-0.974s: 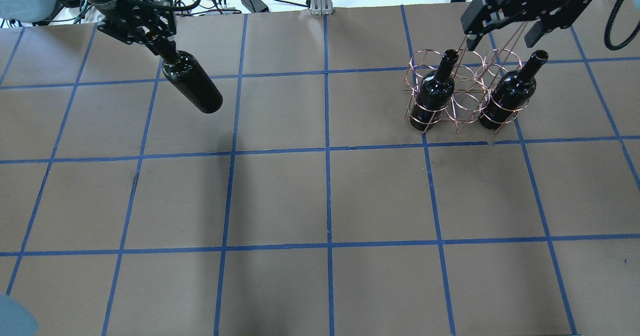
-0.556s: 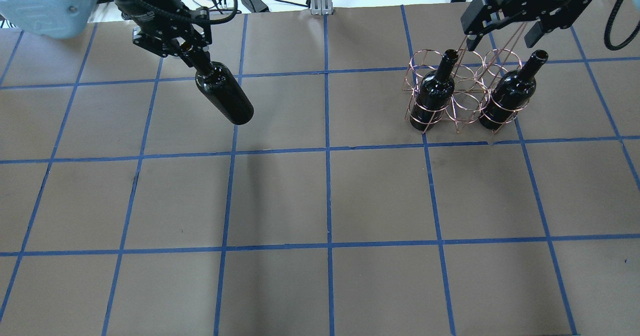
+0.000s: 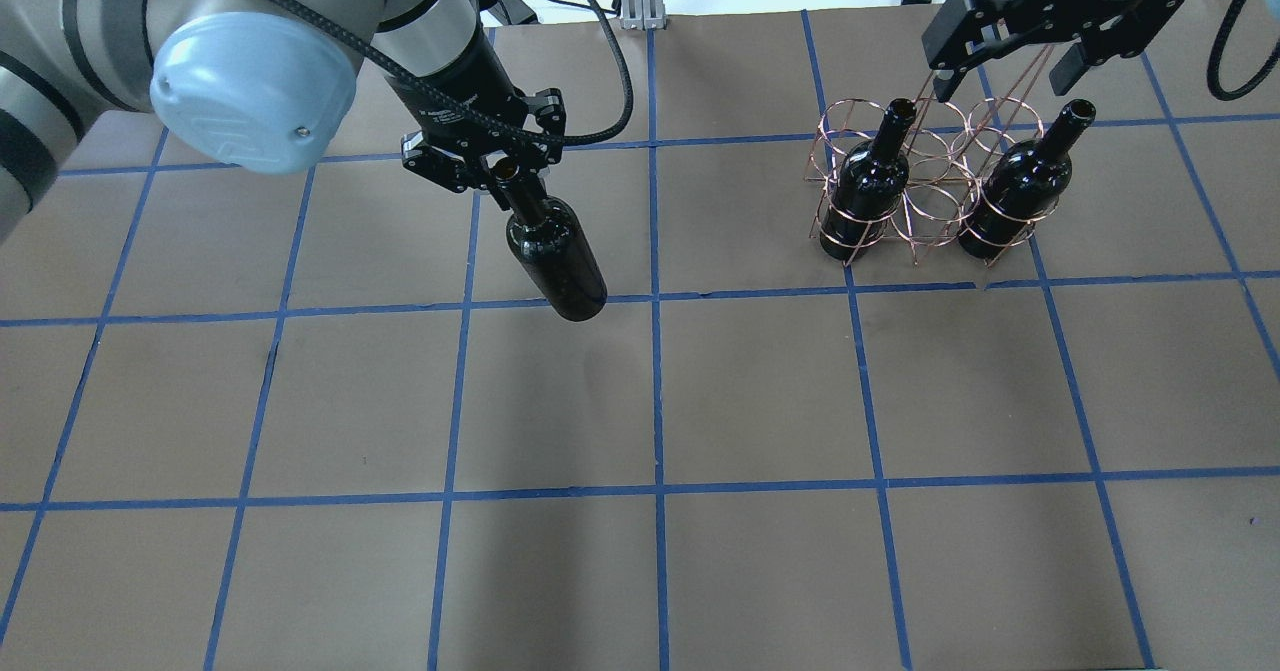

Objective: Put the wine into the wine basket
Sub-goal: 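Carry the bottle with the left gripper toward the table center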

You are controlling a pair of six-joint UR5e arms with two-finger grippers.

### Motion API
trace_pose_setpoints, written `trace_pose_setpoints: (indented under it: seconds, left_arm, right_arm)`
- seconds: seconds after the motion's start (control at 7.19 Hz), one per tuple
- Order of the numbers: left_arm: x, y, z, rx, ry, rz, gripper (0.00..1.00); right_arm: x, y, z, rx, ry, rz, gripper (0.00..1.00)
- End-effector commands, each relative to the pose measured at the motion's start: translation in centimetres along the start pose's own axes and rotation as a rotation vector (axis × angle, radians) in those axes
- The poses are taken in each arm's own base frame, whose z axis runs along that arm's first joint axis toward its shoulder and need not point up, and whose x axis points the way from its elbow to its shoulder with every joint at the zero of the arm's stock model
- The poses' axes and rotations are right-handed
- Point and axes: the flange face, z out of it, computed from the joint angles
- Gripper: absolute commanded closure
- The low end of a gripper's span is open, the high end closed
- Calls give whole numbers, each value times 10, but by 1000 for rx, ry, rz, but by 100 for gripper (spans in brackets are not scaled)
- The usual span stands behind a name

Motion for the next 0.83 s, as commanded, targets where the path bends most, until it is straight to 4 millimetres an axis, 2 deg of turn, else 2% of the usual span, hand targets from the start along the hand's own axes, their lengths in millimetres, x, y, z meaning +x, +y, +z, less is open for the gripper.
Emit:
trace_pose_setpoints:
  seconds: [0.0,0.28,0.7]
  left_arm:
    - [11,16,22,-19,-9,10,100]
    - [12,22,36,-30,-22,14,100]
    - [23,34,46,-48,-31,30,100]
  right_arm:
    - [0,0,1,0,1,-1,0]
    - [0,0,-1,3,2,-1,0]
    - [0,0,0,1,2,-5,0]
